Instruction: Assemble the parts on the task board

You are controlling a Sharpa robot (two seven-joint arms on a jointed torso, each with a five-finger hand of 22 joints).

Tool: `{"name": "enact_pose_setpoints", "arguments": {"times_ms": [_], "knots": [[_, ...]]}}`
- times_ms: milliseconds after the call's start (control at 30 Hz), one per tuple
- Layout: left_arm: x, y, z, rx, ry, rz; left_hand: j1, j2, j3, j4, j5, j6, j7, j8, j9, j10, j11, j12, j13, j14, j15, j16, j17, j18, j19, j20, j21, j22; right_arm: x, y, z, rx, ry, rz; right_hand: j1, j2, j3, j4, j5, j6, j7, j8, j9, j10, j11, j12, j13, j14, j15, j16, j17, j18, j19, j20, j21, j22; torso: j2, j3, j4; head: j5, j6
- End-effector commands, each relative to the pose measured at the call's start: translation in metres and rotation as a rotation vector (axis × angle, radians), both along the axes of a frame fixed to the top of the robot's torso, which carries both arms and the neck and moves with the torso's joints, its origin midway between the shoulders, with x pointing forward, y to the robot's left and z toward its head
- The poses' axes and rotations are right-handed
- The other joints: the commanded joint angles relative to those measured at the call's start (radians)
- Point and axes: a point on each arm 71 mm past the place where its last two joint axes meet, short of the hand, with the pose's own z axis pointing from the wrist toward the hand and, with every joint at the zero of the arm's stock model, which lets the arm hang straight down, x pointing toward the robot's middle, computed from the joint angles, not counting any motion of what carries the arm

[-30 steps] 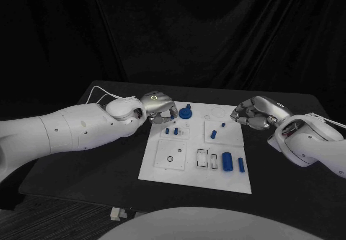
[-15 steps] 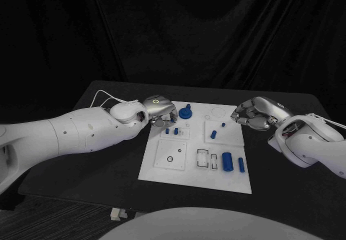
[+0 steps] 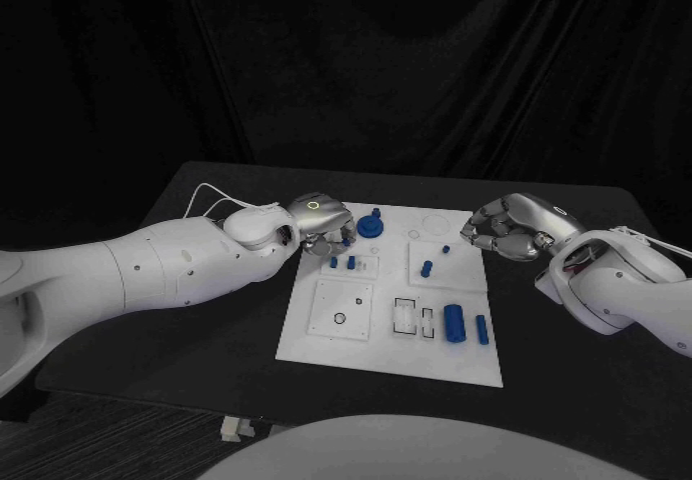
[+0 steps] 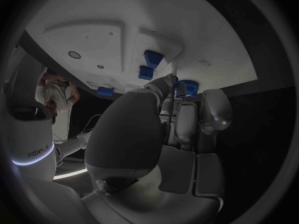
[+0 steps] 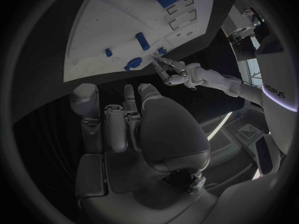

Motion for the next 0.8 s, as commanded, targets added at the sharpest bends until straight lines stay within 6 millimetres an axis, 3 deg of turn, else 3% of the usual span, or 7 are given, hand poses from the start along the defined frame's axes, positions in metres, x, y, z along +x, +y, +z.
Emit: {"name": "enact_pose_setpoints", "arguments": {"times_ms": [33,800], "knots": [[0.0,-0.002,0.0,-0.006,-0.006,-0.002,-0.008,0.013,0.036,0.002,-0.001,-0.002,0.0,-0.014,-0.01,0.037,-0.012,-0.003,0.017,-0.005,0.0,-0.008,-0.011,-0.04,-0.01,-0.001,-0.01,0.147,0.0,-0.001,-0.001,-0.001,0.0,-0.011,0.009,0.001,0.025,-0.006,0.014,0.0,-0.001,0.013,0.014,-0.008,-0.002,-0.071,0.094,0.048,-0.012,-0.01,0.066,0.029,-0.011,0.001,-0.017,0.112,0.0,0.0006,-0.0004,0.001,0.0],[0.004,-0.006,-0.011,0.042,0.047,0.017,-0.008,0.014,0.036,0.003,-0.001,-0.007,-0.002,-0.017,-0.012,0.036,-0.012,-0.009,0.019,-0.018,0.0,-0.026,-0.044,-0.036,-0.02,0.0,-0.034,0.141,-0.001,-0.001,-0.001,-0.003,0.006,-0.012,0.01,0.002,0.027,-0.006,0.015,0.0,-0.001,0.013,0.014,-0.008,-0.002,-0.071,0.095,0.048,-0.012,-0.01,0.066,0.029,-0.011,0.001,-0.018,0.112,0.0,0.0007,-0.0002,-0.003,0.0]]}}
